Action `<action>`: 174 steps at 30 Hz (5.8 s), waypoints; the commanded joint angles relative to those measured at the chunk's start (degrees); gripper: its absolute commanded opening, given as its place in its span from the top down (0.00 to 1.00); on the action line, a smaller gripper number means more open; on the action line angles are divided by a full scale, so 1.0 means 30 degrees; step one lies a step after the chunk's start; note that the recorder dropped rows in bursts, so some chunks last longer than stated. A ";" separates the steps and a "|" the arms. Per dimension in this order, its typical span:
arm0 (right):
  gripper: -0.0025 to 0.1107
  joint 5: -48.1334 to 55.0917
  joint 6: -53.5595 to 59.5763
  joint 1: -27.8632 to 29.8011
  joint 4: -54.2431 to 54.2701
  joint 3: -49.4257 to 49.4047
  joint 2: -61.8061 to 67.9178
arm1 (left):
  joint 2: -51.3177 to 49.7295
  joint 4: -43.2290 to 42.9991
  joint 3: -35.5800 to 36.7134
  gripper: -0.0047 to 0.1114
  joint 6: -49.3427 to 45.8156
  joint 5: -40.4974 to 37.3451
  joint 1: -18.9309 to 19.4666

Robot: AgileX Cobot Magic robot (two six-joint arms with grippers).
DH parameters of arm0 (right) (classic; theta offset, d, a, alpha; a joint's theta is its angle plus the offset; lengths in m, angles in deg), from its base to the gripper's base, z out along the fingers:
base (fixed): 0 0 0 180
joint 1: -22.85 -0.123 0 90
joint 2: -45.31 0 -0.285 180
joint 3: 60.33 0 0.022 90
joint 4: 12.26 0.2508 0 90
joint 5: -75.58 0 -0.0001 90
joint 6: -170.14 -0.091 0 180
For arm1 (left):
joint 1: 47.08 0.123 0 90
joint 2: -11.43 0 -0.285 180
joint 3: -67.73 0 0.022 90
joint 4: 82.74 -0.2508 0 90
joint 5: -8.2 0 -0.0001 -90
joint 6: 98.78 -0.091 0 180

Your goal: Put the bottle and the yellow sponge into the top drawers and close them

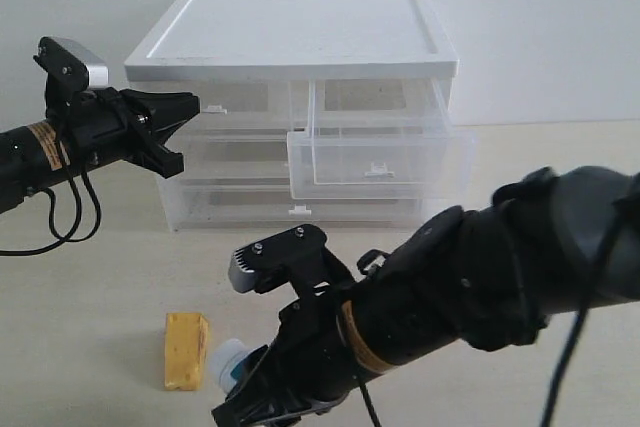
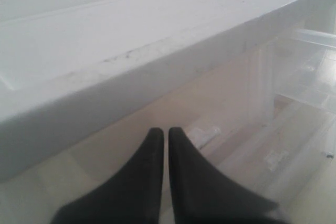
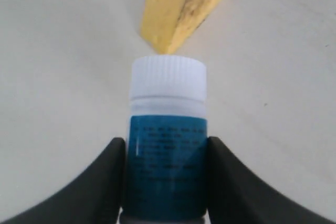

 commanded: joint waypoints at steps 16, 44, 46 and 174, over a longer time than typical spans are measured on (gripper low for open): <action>0.98 1.2855 0.6974 0.0334 0.0586 -0.0101 -1.1739 | -0.0096 0.0368 -0.0099 0.93 0.0037 -0.0157 -0.0087; 0.80 1.5332 2.6506 0.1466 0.6187 0.4189 -0.4536 | -0.0096 0.0368 -0.0099 0.93 0.0037 -0.0157 -0.0087; 0.67 1.5172 2.6413 0.1466 0.6133 0.4189 -0.4536 | -0.0096 0.0368 -0.0099 0.93 0.0037 -0.0157 -0.0087; 0.98 0.4138 3.2871 0.5935 2.7493 0.3725 -0.0538 | -0.0099 0.0374 -0.0147 0.93 0.0117 -0.0187 -0.0087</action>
